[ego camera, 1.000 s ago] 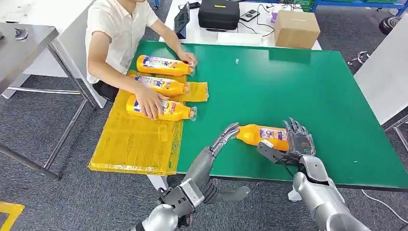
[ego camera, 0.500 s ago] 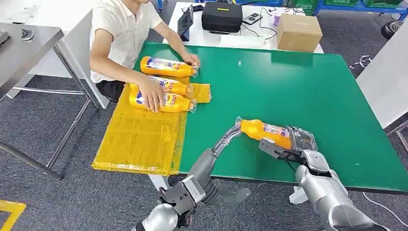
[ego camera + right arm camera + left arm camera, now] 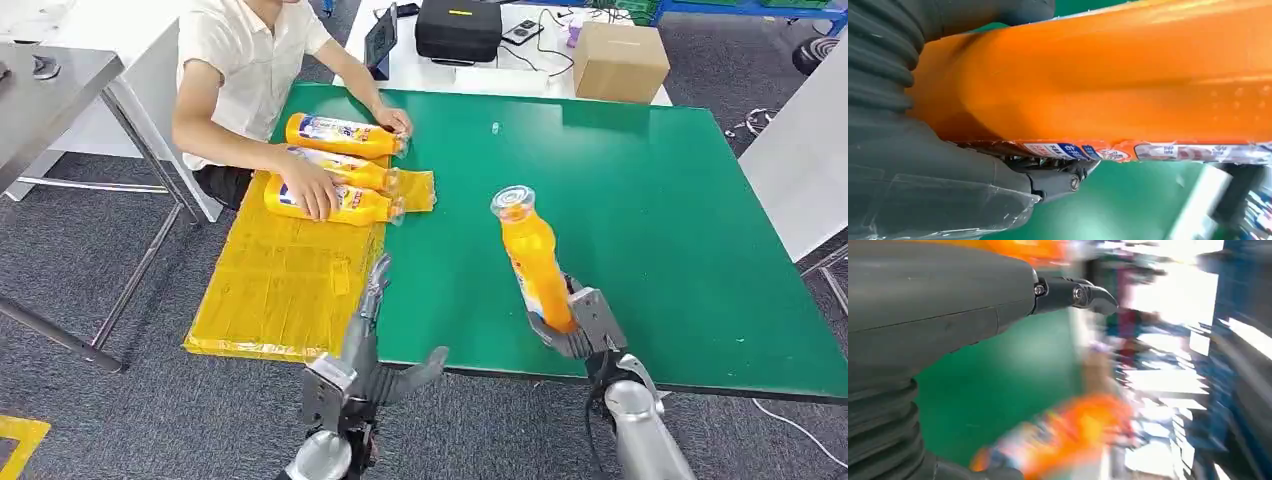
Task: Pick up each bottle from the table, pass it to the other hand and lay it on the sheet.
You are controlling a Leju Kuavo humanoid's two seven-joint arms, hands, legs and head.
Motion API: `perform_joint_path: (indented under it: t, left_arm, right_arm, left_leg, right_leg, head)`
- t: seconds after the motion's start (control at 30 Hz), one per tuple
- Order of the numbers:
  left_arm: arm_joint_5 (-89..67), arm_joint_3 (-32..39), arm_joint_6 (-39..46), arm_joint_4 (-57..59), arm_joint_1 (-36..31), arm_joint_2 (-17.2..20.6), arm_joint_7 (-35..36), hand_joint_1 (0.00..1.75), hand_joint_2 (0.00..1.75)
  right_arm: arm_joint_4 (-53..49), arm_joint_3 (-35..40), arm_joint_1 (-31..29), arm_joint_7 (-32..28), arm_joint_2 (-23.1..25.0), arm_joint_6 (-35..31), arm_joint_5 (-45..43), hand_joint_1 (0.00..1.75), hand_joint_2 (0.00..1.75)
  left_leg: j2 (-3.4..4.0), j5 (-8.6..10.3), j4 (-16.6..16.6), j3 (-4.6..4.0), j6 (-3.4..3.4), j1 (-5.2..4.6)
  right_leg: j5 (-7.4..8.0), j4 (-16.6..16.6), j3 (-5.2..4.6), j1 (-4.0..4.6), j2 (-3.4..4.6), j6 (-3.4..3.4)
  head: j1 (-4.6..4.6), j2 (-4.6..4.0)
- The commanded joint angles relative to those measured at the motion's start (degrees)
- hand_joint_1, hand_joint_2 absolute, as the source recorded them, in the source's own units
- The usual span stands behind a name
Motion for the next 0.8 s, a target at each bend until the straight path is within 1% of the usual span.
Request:
perform_joint_path:
  t: [0.03,0.07,0.13,0.17,0.2,0.23,0.3,0.5,0.53,0.57,0.6,0.63,0.67,0.7,0.73,0.77,0.8]
  left_arm:
    - [13.95,3.52,-11.43,5.14,1.77,0.92,10.76,0.00,1.75]
    - [14.78,2.35,-12.90,5.76,0.78,0.95,11.18,0.00,1.75]
    - [14.99,1.87,-13.07,5.70,0.32,0.70,11.06,0.00,1.75]
    - [14.62,0.76,-14.12,5.28,-0.41,0.81,10.34,0.00,1.75]
    - [14.60,0.10,-14.26,4.64,-1.17,0.62,10.44,0.00,1.75]
    - [14.59,0.08,-14.14,4.41,-1.40,0.43,10.42,0.00,1.75]
    - [14.91,-0.52,-15.02,3.25,-2.49,0.54,10.94,0.00,1.75]
    - [14.99,-0.45,-15.02,3.13,-2.59,0.48,10.96,0.00,1.75]
    - [14.82,-0.58,-15.07,2.90,-2.67,0.55,10.88,0.00,1.75]
    - [14.12,-0.83,-14.96,2.76,-2.88,0.69,10.33,0.00,1.75]
    - [13.67,-0.86,-15.07,2.34,-3.30,0.56,10.07,0.00,1.75]
    - [14.46,0.82,-14.39,2.72,-4.61,-0.60,9.63,0.00,1.75]
    - [14.46,0.82,-14.39,2.72,-4.61,-0.60,9.63,0.00,1.75]
    - [13.95,1.05,-13.53,2.46,-4.81,-0.74,8.88,0.00,1.75]
    - [13.88,1.26,-13.13,2.17,-5.08,-0.84,8.66,0.00,1.75]
    - [13.90,1.34,-13.06,2.09,-5.21,-0.87,8.67,0.00,1.75]
    - [13.92,1.43,-12.96,2.02,-5.34,-0.90,8.72,0.00,1.75]
  right_arm:
    - [-13.68,9.79,4.10,-0.04,2.46,0.36,-0.81,1.64,1.75]
    - [-11.94,12.58,2.79,-0.25,2.47,1.02,-0.32,1.57,1.75]
    - [-10.58,13.86,2.02,-0.29,2.80,0.45,0.22,1.55,1.75]
    - [-9.59,16.10,1.21,0.00,2.31,1.18,1.24,1.61,1.75]
    - [-8.16,18.48,0.17,0.31,2.11,1.50,2.53,1.69,1.75]
    - [-7.97,18.77,0.04,0.35,2.27,1.42,2.69,1.68,1.75]
    - [-4.91,22.41,-1.86,1.14,2.14,2.73,4.15,1.68,1.75]
    - [-4.73,22.66,-1.92,1.16,2.28,2.70,4.28,1.68,1.75]
    - [-4.15,23.07,-2.19,1.18,2.35,2.77,4.33,1.71,1.75]
    - [-3.70,23.90,-2.51,1.49,2.12,3.25,4.69,1.71,1.75]
    - [-2.20,26.59,-3.27,1.79,1.70,4.40,5.93,1.71,1.75]
    - [-0.41,31.53,-3.53,0.67,1.62,6.04,7.71,1.69,1.75]
    - [-0.41,31.53,-3.53,0.67,1.62,6.04,7.71,1.69,1.75]
    - [-0.18,32.24,-3.53,0.70,1.57,6.00,8.28,1.73,1.75]
    - [0.02,32.83,-3.46,0.63,1.65,5.70,8.80,1.73,1.75]
    - [0.05,32.98,-3.40,0.60,1.71,5.62,8.90,1.73,1.75]
    - [0.06,33.10,-3.37,0.60,1.77,5.52,8.97,1.73,1.75]
  left_leg:
    - [0.22,-0.12,-0.06,0.10,-0.07,0.00]
    - [0.26,-0.17,-0.05,0.09,-0.09,0.01]
    - [0.23,-0.11,-0.08,-0.03,-0.09,0.00]
    - [0.20,-0.08,-0.05,-0.14,-0.07,-0.01]
    - [0.23,-0.10,-0.06,-0.07,-0.09,0.01]
    - [0.24,-0.12,-0.03,-0.07,-0.11,0.00]
    - [0.19,-0.10,-0.05,0.00,-0.15,0.02]
    - [0.18,-0.12,-0.09,0.10,-0.19,0.02]
    - [0.23,-0.08,0.02,-0.15,-0.11,0.01]
    - [0.25,-0.11,0.01,-0.07,-0.15,0.02]
    - [0.21,-0.08,0.01,-0.16,-0.11,0.01]
    - [0.20,-0.06,-0.01,-0.15,-0.11,0.06]
    - [0.14,-0.04,-0.06,-0.14,-0.09,0.01]
    - [0.08,-0.05,-0.03,-0.18,-0.08,0.03]
    - [0.11,-0.07,-0.05,-0.10,-0.09,0.02]
    - [0.02,-0.01,0.00,-0.29,-0.05,0.04]
    - [0.01,-0.04,-0.01,-0.20,-0.07,0.05]
  right_leg:
    - [-0.06,-0.04,-0.03,0.00,0.25,-0.11]
    - [-0.08,-0.02,-0.05,0.02,0.30,-0.15]
    - [-0.04,-0.05,-0.14,0.00,0.25,-0.13]
    - [-0.02,-0.02,-0.22,-0.02,0.22,-0.10]
    - [-0.03,-0.04,-0.17,0.01,0.26,-0.13]
    - [-0.05,0.00,-0.18,0.01,0.28,-0.15]
    - [-0.05,-0.03,-0.11,0.02,0.23,-0.21]
    - [-0.07,-0.04,-0.02,0.03,0.23,-0.28]
    - [-0.01,0.02,-0.27,0.02,0.25,-0.16]
    - [-0.04,0.03,-0.20,0.02,0.28,-0.22]
    - [-0.01,0.02,-0.27,0.01,0.22,-0.15]
    - [0.01,-0.03,-0.24,0.06,0.21,-0.16]
    - [0.00,-0.04,-0.23,0.01,0.15,-0.13]
    - [-0.03,-0.05,-0.22,0.03,0.08,-0.12]
    - [-0.04,-0.06,-0.17,0.02,0.12,-0.13]
    - [0.00,-0.04,-0.31,0.04,0.01,-0.06]
    - [-0.04,-0.04,-0.23,0.05,0.01,-0.11]
  head:
    - [0.00,0.00]
    - [0.00,0.00]
    - [0.02,0.00]
    - [0.00,0.00]
    - [0.00,0.00]
    - [0.02,0.00]
    - [0.02,0.00]
    - [0.02,0.00]
    - [0.02,0.00]
    - [0.00,0.00]
    - [0.00,0.00]
    - [0.00,0.00]
    - [0.02,0.00]
    - [0.04,0.00]
    - [0.02,0.00]
    - [0.02,0.00]
    - [0.02,0.00]
